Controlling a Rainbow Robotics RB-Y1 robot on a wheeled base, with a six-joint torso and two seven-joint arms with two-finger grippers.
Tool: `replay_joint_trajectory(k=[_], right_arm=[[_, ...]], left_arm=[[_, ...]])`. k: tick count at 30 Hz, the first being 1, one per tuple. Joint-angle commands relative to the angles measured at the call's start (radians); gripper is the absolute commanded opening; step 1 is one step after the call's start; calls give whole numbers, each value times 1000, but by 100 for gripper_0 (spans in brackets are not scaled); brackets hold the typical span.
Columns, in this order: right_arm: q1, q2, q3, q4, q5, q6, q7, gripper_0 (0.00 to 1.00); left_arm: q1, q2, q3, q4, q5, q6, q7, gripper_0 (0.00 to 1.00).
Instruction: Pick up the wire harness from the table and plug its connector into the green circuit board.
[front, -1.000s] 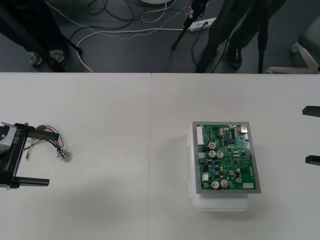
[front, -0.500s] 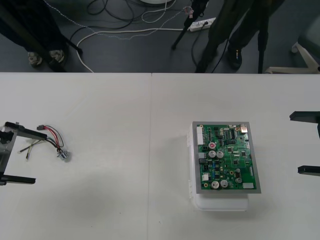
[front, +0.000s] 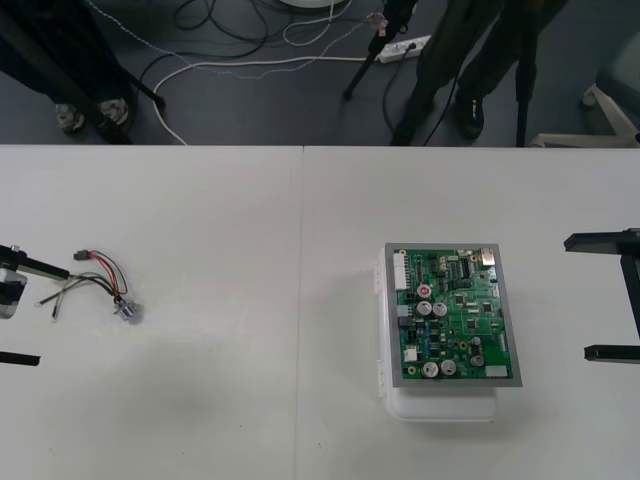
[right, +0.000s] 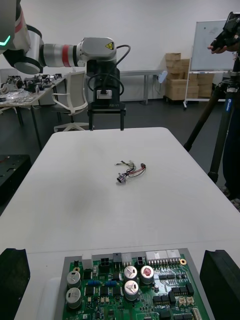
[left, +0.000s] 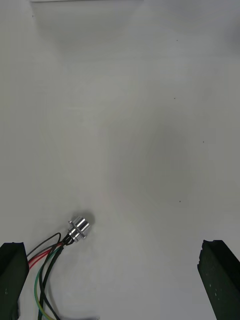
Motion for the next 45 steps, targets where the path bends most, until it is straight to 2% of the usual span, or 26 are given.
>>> replay_joint_trajectory(k=[1,15,25,32,39,45], right_arm=[[29,-45,11,-33,5,-8,32,100],[86,-80,11,-62,8,-8,101,100],[101,-80,29,-59,8,-8,133,100],[101,-79,36,-22,8,-8,137,100],[79,-76,43,16,8,-8,148,100],[67,-76,43,26,9,-8,141,100]], left_arm=[[-29,49,-14,1,-77,56,-162,100],[-22,53,-14,-1,-278,151,-444,100],[-17,86,-65,-1,-376,252,-737,100],[-17,139,-160,-1,-404,357,-989,100],[-17,145,-183,-1,-433,369,-1248,100],[-17,162,-212,-18,-450,368,-1569,100]])
